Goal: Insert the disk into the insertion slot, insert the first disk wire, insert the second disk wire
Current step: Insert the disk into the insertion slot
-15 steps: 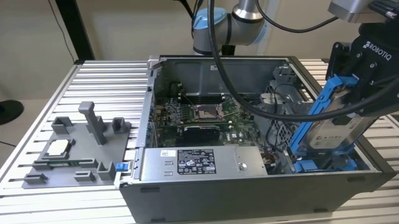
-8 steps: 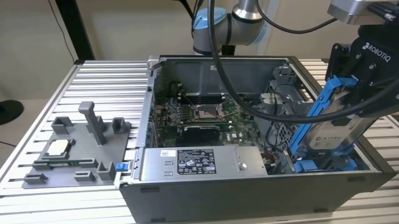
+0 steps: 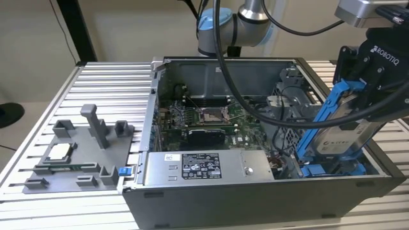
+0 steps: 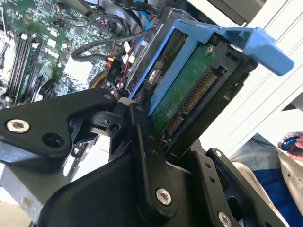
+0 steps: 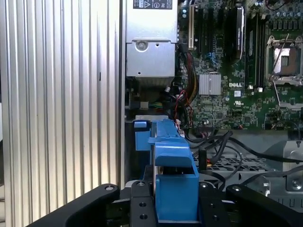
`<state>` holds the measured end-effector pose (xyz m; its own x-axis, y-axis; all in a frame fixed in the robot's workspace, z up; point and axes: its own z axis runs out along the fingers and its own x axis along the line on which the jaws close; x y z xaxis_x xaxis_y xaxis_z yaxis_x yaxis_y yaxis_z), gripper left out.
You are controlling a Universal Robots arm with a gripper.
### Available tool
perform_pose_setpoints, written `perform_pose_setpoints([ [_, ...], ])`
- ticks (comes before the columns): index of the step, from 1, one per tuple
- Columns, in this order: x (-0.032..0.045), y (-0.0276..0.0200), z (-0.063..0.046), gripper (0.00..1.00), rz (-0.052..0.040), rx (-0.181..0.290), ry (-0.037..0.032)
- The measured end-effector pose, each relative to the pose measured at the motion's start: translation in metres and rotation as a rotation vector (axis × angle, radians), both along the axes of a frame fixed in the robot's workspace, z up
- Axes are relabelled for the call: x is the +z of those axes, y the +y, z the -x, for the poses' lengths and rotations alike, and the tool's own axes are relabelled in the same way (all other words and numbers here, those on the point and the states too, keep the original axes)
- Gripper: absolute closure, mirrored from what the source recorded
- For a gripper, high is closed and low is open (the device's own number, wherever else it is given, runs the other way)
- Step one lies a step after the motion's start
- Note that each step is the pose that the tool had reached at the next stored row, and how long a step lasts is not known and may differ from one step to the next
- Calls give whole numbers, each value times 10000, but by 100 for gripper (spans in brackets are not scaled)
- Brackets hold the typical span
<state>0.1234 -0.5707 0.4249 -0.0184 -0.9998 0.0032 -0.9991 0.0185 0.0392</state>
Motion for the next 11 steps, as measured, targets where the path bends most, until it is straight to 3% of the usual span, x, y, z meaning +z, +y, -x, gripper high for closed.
perform_pose_setpoints([
  [11, -18, 0, -1, 100, -1, 0, 0],
])
